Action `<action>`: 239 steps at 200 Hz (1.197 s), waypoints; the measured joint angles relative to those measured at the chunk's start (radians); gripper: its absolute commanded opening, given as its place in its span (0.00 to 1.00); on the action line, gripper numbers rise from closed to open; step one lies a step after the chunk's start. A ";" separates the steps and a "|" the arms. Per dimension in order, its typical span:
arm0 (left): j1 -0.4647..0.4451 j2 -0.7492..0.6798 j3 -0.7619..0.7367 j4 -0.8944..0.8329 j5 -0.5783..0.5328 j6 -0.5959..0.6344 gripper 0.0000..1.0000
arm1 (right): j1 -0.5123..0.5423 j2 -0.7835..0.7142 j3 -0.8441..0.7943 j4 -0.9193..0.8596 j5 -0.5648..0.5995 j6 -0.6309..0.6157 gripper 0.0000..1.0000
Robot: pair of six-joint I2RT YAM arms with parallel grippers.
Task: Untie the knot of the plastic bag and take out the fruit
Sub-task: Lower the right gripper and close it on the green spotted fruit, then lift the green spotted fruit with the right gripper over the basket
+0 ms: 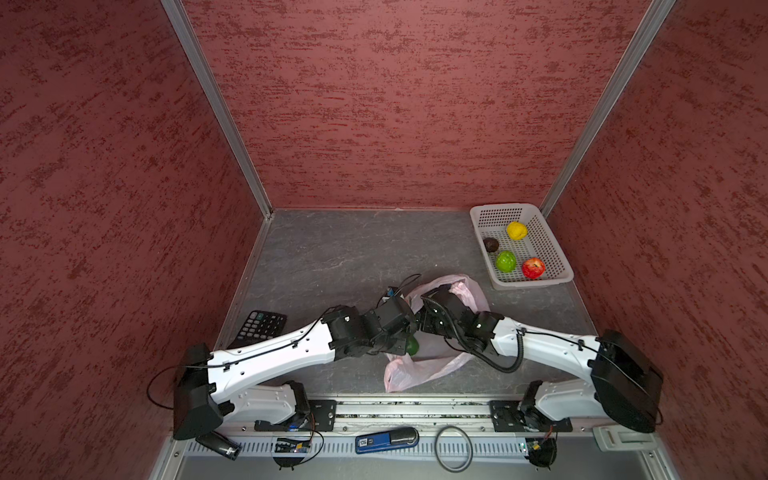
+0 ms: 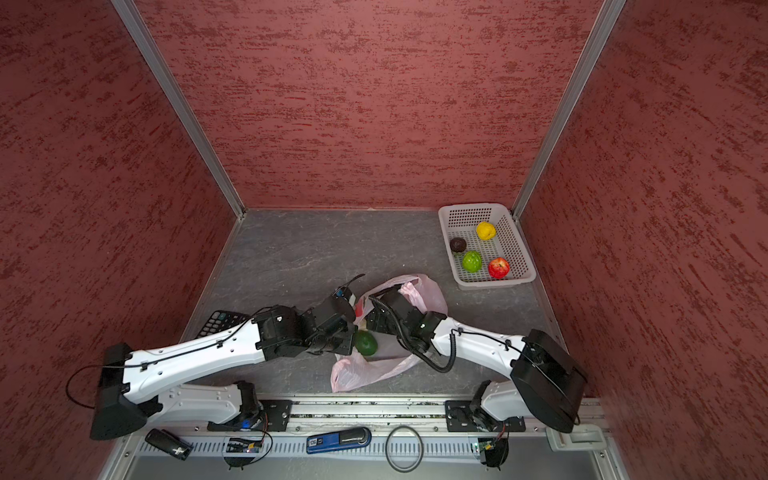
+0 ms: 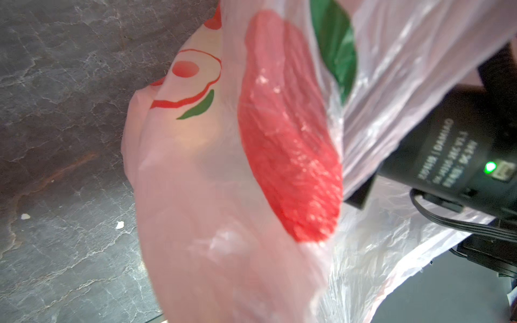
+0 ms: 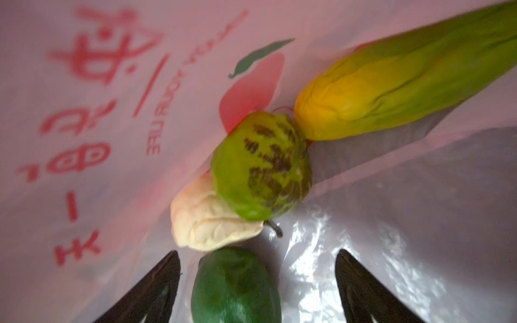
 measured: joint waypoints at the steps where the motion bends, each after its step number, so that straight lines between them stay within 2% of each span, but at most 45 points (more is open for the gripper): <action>1: 0.000 0.000 0.000 0.000 0.000 0.000 0.00 | -0.002 0.004 0.000 0.002 0.000 0.002 0.88; 122: 0.052 0.006 0.002 0.024 -0.021 0.006 0.00 | -0.037 0.254 0.097 0.178 0.009 0.021 0.89; 187: 0.063 0.005 -0.008 0.038 -0.018 0.009 0.00 | -0.043 0.300 0.116 0.194 0.006 0.006 0.67; 239: 0.077 -0.004 -0.019 0.045 -0.028 0.009 0.00 | -0.043 0.192 0.096 0.160 -0.021 -0.023 0.61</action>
